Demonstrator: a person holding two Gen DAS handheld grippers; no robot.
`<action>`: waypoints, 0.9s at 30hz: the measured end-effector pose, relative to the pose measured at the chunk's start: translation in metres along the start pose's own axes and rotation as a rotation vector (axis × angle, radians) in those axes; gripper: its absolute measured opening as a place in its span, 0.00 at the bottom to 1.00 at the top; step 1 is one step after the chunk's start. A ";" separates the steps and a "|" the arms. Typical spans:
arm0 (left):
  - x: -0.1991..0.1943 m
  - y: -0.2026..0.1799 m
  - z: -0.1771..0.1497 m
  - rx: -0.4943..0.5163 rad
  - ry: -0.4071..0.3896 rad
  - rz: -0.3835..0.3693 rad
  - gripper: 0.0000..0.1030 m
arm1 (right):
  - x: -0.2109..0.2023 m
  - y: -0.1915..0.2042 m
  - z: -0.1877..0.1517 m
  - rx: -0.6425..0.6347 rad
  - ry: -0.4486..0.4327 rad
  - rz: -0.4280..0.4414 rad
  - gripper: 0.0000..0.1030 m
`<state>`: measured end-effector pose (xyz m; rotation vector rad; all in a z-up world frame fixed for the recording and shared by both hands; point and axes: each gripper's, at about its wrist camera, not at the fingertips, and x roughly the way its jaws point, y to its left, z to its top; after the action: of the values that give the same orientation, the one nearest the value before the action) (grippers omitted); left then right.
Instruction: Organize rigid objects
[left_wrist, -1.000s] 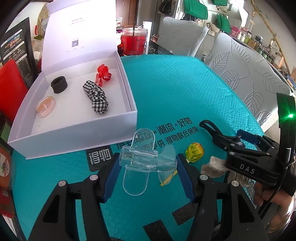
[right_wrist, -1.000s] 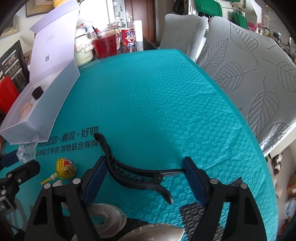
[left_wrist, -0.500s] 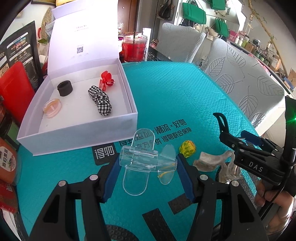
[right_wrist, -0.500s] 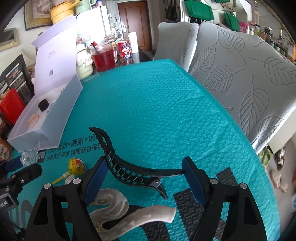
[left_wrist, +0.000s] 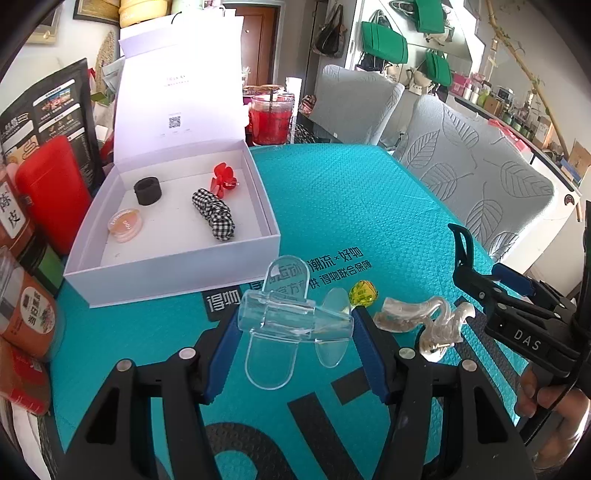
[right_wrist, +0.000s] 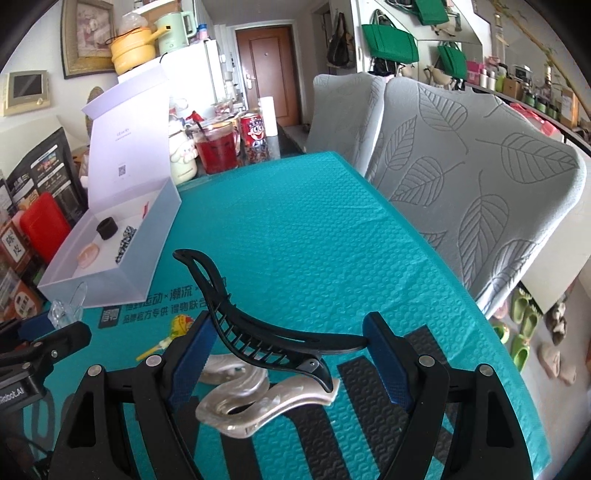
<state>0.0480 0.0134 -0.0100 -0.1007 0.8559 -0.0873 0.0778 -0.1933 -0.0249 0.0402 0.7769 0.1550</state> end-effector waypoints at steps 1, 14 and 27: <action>-0.003 0.001 -0.001 -0.001 -0.004 0.002 0.58 | -0.003 0.001 -0.001 -0.002 -0.006 0.000 0.79; -0.032 0.018 -0.025 -0.037 -0.041 0.026 0.58 | -0.034 0.029 -0.016 -0.037 -0.041 0.040 0.79; -0.060 0.046 -0.048 -0.100 -0.063 0.084 0.58 | -0.051 0.074 -0.031 -0.121 -0.045 0.131 0.79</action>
<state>-0.0260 0.0638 -0.0024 -0.1602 0.8001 0.0371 0.0110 -0.1284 -0.0050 -0.0202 0.7189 0.3236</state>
